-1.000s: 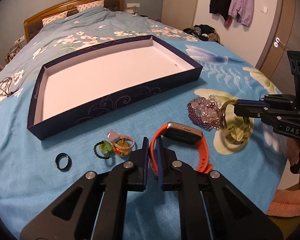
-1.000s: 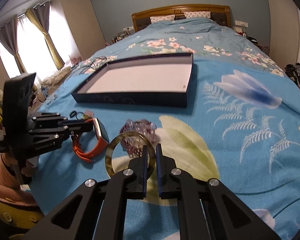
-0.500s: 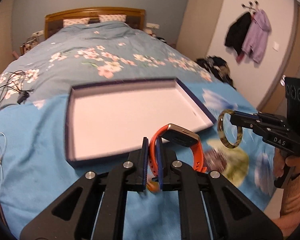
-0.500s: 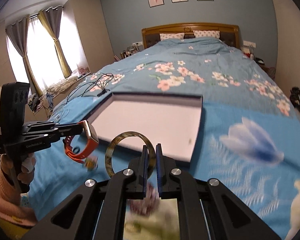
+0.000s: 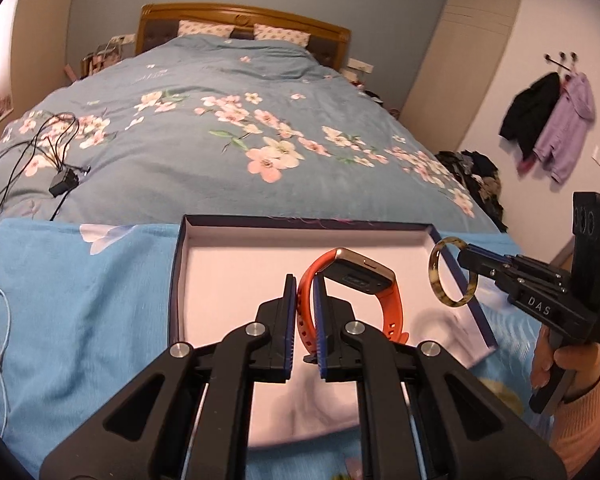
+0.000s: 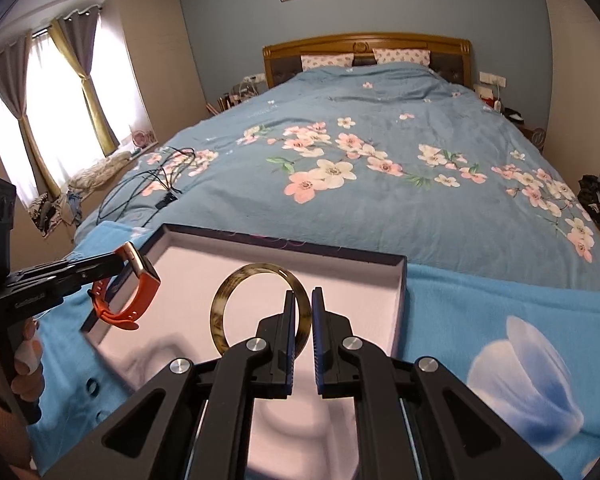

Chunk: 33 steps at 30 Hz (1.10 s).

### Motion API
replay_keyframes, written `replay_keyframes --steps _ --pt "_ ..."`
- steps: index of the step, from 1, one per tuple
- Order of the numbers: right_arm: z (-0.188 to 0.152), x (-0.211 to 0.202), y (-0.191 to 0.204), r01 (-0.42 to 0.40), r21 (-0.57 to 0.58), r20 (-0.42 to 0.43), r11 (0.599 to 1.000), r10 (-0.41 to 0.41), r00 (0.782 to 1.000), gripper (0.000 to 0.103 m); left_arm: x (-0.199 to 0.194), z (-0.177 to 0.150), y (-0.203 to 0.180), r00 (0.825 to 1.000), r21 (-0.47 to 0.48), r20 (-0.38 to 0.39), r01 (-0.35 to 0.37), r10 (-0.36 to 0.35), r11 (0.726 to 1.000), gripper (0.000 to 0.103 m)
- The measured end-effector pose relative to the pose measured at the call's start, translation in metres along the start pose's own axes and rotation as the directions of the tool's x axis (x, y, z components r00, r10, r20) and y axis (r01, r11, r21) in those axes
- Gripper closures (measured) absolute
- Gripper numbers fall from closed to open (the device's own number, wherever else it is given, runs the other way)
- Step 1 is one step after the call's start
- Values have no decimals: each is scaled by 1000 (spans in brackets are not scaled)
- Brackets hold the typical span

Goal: Organize jewelry
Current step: 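Carry the band with the left gripper into the box while the right gripper drops the bangle beside it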

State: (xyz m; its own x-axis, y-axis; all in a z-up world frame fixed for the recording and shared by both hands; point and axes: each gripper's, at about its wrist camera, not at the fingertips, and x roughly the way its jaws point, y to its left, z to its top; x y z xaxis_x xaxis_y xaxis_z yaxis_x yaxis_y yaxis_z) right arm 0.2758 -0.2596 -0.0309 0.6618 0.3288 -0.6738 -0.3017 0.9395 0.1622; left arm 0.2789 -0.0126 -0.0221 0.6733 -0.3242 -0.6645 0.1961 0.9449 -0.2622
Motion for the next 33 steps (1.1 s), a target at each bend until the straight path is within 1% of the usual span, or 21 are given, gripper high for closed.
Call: replay_keyframes --steps 3,9,15,18,21,24,26,27,28,29,30,31,32,33 --pt "6 20 0 13 -2 -38 1000 -13 999 97 21 7 6 1000 -20 -14 -26 25 999 94" --pt "16 55 1 31 -13 -110 999 -32 993 97 58 16 22 997 -81 -58 -53 49 995 94" --pt "25 77 4 66 -34 -158 997 -70 985 97 82 22 30 993 -112 -82 -89 80 990 94" --pt "26 86 4 69 -34 -192 997 -74 979 97 94 23 30 990 -125 -106 -101 88 987 93" --pt "28 91 2 78 -29 -200 997 -82 976 97 102 22 29 986 -138 -127 -124 106 983 92" --pt "28 93 0 75 -10 -208 997 -76 975 95 108 22 29 985 -157 -143 -122 100 980 91" --pt "30 91 0 86 -5 -197 996 -85 977 93 114 22 30 982 -171 -167 -113 84 979 90" --pt "30 88 -1 88 -6 -190 996 -87 978 92 115 22 31 982 -174 -171 -113 83 978 81" --pt "30 83 -1 85 -2 -175 996 -84 981 89 114 21 30 982 -175 -170 -112 82 978 69" --pt "30 79 -1 90 -2 -163 996 -89 983 84 112 20 30 983 -175 -161 -112 84 978 64" --pt "29 69 0 94 -4 -136 996 -94 986 74 109 19 30 984 -172 -152 -115 89 978 61" --pt "29 62 2 85 -4 -117 996 -85 989 71 102 19 28 986 -162 -132 -120 99 979 61" --pt "26 49 4 60 -5 -91 998 -61 994 69 94 18 27 989 -154 -110 -115 98 981 60" --pt "23 36 6 38 -12 -67 999 -38 997 64 84 17 24 992 -140 -81 -104 93 985 52"
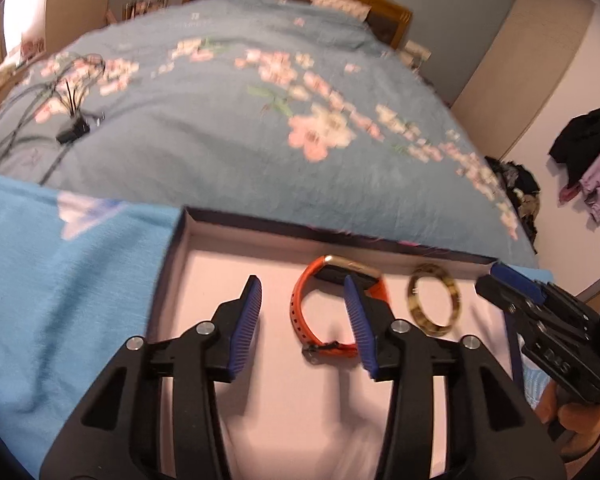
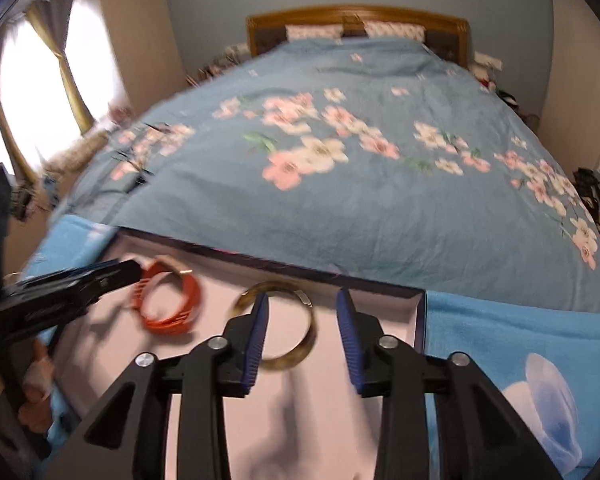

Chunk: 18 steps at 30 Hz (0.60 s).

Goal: Organize jewelry
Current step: 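Carry the band with the left gripper into the box while the right gripper drops the bangle beside it, then grasp the clear crystal bead bracelet with the right gripper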

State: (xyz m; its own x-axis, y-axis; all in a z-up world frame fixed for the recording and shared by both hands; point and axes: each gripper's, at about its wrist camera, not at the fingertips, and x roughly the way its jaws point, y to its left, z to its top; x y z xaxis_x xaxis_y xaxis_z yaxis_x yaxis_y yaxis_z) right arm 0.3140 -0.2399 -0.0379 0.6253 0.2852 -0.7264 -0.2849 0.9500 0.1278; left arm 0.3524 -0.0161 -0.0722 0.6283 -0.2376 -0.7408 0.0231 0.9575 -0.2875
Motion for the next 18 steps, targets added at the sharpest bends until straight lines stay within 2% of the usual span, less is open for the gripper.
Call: replay_keyframes --steps 1,4,8,12,17,18 --pt "-4 -11 1 -15 -7 20 1000 15 1000 60 -12 -3 -1 1000 16 29 1 -1 1000 42" --pt "-22 -45 5 -68 -38 70 997 70 995 56 -47 -13 -8 993 103 119 -11 -1 995 37" --pt "-60 -82 8 -96 -71 94 993 103 990 55 -98 -44 -11 972 218 235 -61 8 974 27" --pt "-103 -99 9 -86 -74 57 993 91 994 55 -135 -74 -4 959 265 285 -71 -8 962 26" --pt "-145 -110 10 -60 -55 18 997 61 998 57 -157 -108 3 958 307 284 -71 -21 949 26" --pt "-151 -110 9 -65 -51 11 997 66 998 62 -158 -113 2 959 316 282 -71 -22 946 26"
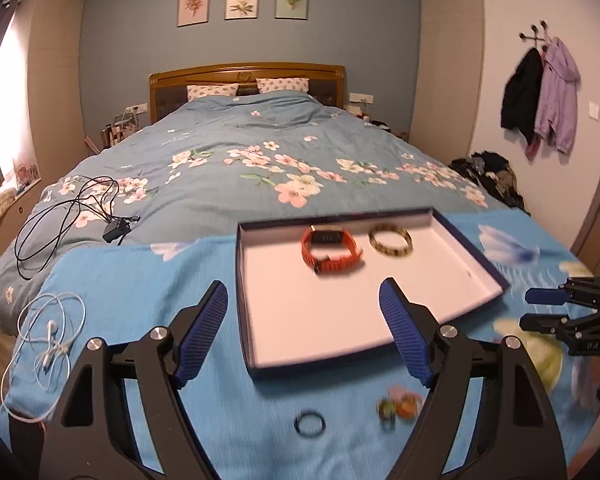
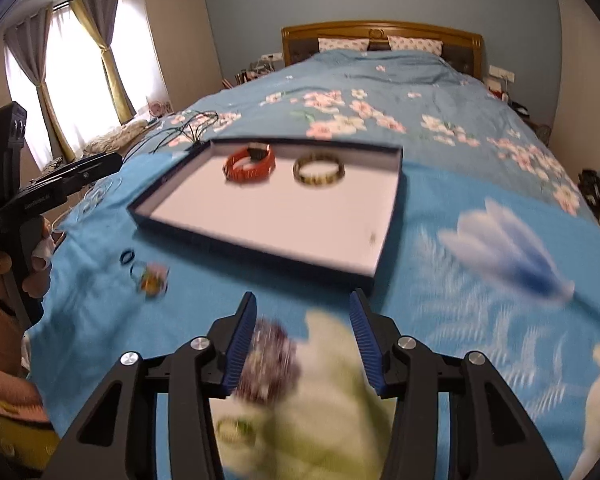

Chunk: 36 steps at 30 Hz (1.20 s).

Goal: Organize jewelry
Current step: 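Grasp the clear crystal bead bracelet with the right gripper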

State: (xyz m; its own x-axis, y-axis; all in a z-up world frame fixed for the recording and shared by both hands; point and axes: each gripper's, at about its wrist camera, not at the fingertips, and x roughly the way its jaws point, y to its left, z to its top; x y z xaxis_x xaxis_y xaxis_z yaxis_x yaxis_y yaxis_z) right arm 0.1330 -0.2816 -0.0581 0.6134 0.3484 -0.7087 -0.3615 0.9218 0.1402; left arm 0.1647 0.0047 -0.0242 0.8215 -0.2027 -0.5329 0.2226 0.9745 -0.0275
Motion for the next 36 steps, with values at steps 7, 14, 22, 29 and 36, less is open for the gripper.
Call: replay_keyframes --steps 7,14,22,29,36 --pt "-26 -2 8 -8 16 -20 1000 8 1000 71 -20 -29 -15 999 45 -4 39 -39 998 26" --pt "-27 3 23 15 -37 -18 999 -16 1000 72 -31 -44 -26 998 79 -7 67 -66 995 26" --pt "-26 10 25 52 -49 -40 997 -54 998 95 -30 -58 -28 996 83 -40 83 -80 993 26" --pt "-20 -1 28 33 -45 15 998 -33 999 95 -27 -62 -26 993 95 -66 99 -93 991 26" --pt "-3 -15 39 -25 -57 80 998 29 996 95 -18 -63 -21 991 89 -103 98 -88 991 30"
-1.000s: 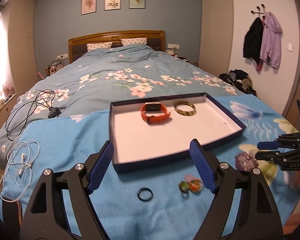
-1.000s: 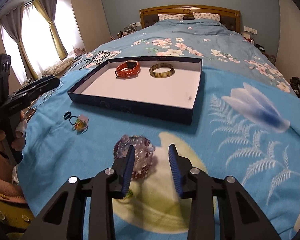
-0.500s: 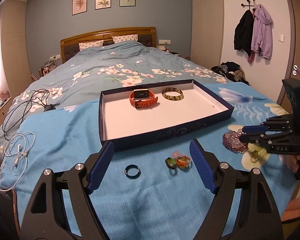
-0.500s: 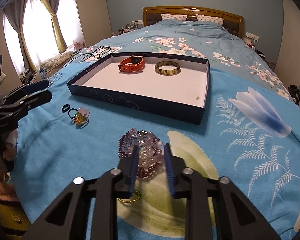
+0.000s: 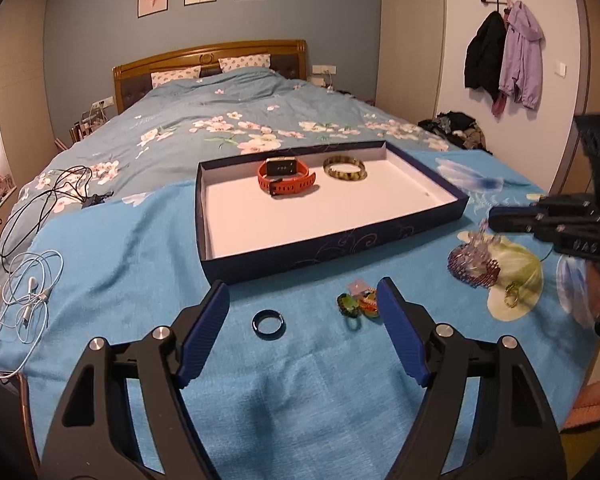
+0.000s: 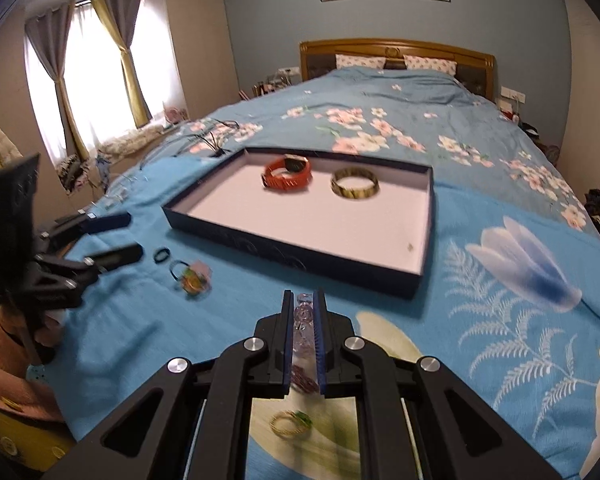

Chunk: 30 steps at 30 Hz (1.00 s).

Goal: Organize jewelry
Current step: 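Grasp the clear crystal bead bracelet with the right gripper, then grasp the pink charm ring with the left gripper while the right gripper lifts the crystal bracelet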

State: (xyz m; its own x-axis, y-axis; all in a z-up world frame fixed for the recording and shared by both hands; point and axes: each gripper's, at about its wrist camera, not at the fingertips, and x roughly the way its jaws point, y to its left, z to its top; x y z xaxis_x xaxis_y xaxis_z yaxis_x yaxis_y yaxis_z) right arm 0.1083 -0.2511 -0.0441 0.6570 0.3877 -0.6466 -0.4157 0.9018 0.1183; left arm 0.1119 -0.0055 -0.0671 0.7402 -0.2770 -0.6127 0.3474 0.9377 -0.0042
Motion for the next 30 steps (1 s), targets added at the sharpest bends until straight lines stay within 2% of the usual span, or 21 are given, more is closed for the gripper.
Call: replay_keyframes --steps 5,10,15,20,22,28,30 --pt "10 -9 3 -16 -1 37 1000 16 999 95 6 0 -4 1000 31 -24 16 -15 999 32" --pt "15 -18 3 -32 11 69 999 32 997 95 13 1 -13 997 73 -55 54 -50 996 42" --pt "15 -16 3 -45 15 64 999 44 997 95 21 1 -26 992 107 -82 100 -92 989 53" --pt "12 -14 2 -51 33 60 998 49 997 95 29 8 -32 992 119 -77 106 -97 987 55" --pt "11 -14 1 -53 36 60 998 50 997 95 34 13 -36 989 134 -74 134 -125 982 59" --pt "9 -11 0 -56 43 51 997 54 997 95 57 21 -43 979 155 -136 170 -149 973 74" --pt "8 -10 -1 -60 46 49 997 58 997 95 62 21 -42 976 144 -155 175 -153 974 75"
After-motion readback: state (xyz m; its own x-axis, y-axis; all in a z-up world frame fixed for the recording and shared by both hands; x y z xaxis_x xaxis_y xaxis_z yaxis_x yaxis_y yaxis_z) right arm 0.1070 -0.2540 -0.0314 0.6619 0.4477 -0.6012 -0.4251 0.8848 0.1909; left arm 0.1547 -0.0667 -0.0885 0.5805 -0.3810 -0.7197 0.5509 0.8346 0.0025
